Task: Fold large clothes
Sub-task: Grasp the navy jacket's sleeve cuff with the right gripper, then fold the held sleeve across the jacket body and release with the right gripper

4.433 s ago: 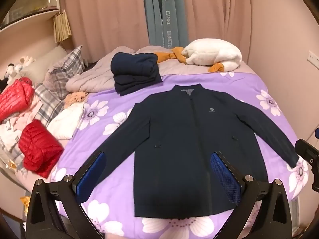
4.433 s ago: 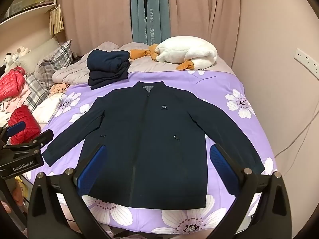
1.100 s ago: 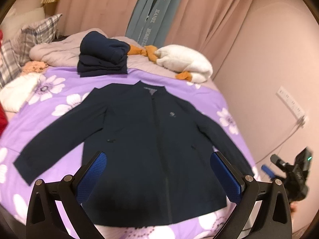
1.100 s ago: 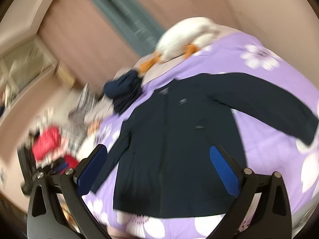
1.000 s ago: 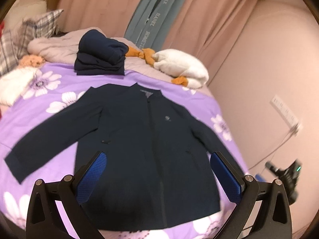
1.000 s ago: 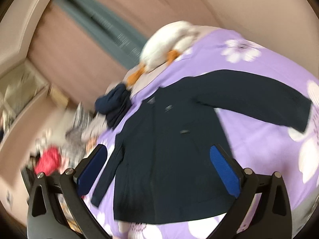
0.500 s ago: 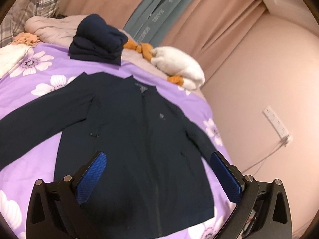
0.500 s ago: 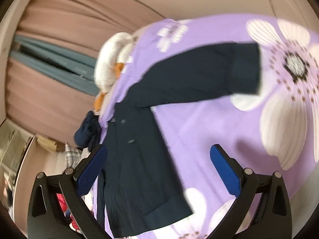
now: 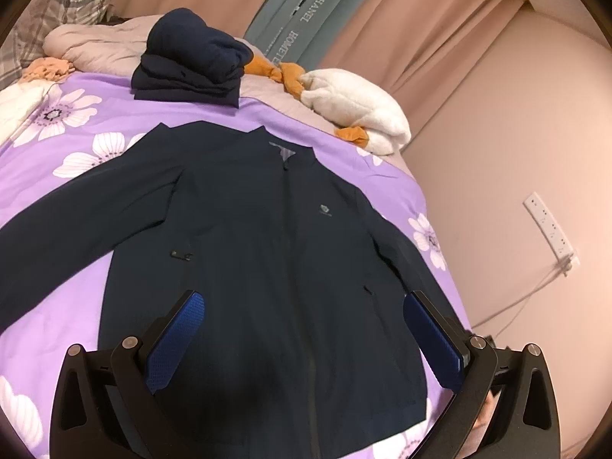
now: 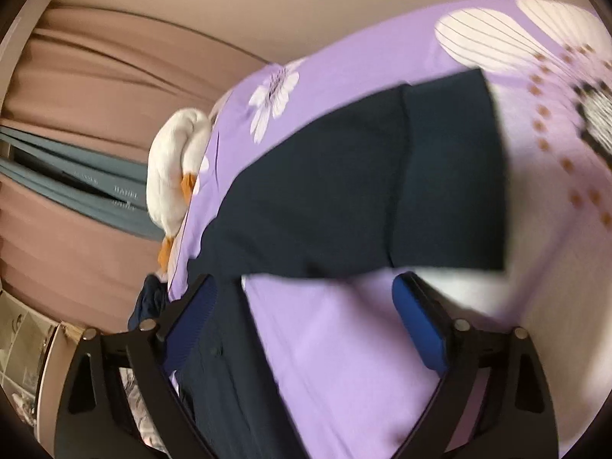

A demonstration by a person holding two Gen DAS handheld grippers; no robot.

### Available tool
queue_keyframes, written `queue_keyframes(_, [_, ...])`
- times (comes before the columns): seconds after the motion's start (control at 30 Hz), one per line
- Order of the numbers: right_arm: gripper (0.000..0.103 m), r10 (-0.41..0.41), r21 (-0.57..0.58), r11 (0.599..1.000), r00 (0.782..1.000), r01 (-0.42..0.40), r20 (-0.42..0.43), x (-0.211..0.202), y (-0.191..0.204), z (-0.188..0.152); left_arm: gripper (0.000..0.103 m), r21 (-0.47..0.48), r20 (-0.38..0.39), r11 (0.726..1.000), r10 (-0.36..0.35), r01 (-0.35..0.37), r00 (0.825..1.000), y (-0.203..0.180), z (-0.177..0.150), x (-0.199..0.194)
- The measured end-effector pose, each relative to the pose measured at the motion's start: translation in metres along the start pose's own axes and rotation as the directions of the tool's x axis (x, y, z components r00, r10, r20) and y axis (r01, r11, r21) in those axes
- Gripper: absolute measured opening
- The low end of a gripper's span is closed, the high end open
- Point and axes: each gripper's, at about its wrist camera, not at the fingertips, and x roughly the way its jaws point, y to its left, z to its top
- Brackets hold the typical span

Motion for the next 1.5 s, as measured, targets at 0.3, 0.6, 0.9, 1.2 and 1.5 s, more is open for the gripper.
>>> queue_keyframes(0.3, [0.013, -0.083, 0.118, 0.99, 0.993, 0.072, 0.09, 0.021, -0.023, 0.022, 0.103, 0.023, -0.036, 0.999, 0.042, -0.042, 0.998, 0.002, 0.006, 0.021])
queue_keyframes(0.6, [0.01, -0.147, -0.188, 0.964, 0.968, 0.186, 0.206, -0.015, 0.077, 0.049, 0.103, -0.034, -0.01, 0.996, 0.077, -0.077, 0.997, 0.028, 0.02, 0.02])
queue_keyframes(0.9, [0.01, -0.108, -0.617, 0.748, 0.961, 0.246, 0.253, 0.016, 0.257, 0.025, 0.103, -0.172, 0.042, 0.98, 0.112, -0.103, 0.993, 0.076, 0.035, 0.008])
queue_keyframes(1.2, [0.01, -0.126, -0.945, 0.276, 0.981, 0.179, 0.149, 0.129, 0.391, -0.145, 0.103, -0.264, 0.059, 0.96, 0.112, -0.093, 0.992, 0.116, 0.034, 0.001])
queue_keyframes(1.5, [0.01, -0.284, -0.941, -0.337, 0.956, -0.03, 0.071, 0.247, 0.364, -0.362, 0.103, -0.32, 0.012, 0.939, 0.135, -0.125, 0.991, 0.152, 0.031, 0.016])
